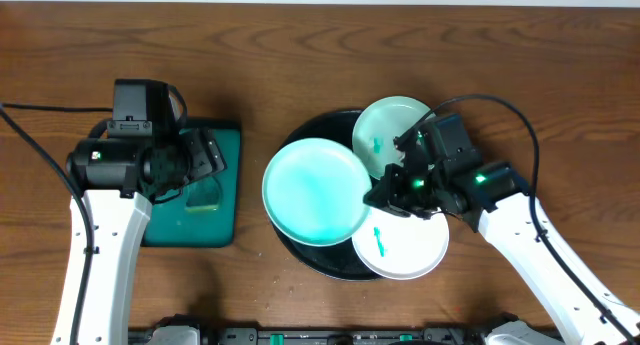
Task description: Clean dirty plates on tray and stack at the side
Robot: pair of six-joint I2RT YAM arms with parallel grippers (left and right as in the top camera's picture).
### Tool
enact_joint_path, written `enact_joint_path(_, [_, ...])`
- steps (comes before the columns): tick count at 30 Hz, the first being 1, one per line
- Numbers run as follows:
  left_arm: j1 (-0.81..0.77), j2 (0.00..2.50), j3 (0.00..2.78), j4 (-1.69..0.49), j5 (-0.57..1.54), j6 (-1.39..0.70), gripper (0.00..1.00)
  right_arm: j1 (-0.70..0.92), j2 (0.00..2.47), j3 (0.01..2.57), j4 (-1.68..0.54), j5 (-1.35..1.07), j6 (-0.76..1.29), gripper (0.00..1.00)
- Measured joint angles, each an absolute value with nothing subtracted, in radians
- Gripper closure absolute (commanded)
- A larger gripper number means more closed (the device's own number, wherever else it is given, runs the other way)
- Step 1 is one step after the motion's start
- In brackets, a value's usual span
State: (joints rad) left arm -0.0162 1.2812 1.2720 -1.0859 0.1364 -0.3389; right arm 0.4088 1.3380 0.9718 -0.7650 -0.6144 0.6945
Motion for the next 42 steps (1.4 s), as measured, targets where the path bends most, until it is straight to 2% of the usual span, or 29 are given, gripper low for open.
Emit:
enact_joint_path(6, [-0.016,1.281,1.272,-1.103,0.144,-0.339,0.18,0.353,1.338,0.814,-0.533,-0.714,0.661,0.99])
enact_joint_path(19, [-0.016,1.281,1.272,-1.104,0.151,-0.339,0.18,0.337,1.338,0.769,-0.359,-0.381,0.482,0.99])
enact_joint_path(27, [-0.016,1.281,1.272,-1.104,0.151,-0.339,0.18,0.345,1.338,0.822,-0.439,-0.209,0.356,0.99])
enact_joint_path(35, [-0.016,1.281,1.272,-1.104,0.151,-0.339,0.18,0.485,1.338,1.04,-0.618,0.073,0.26,0.99])
enact_joint_path(42, [-0.016,1.281,1.272,-1.104,0.152,-0.339,0.18,0.62,1.338,1.096,-0.682,0.335,0.165,0.99])
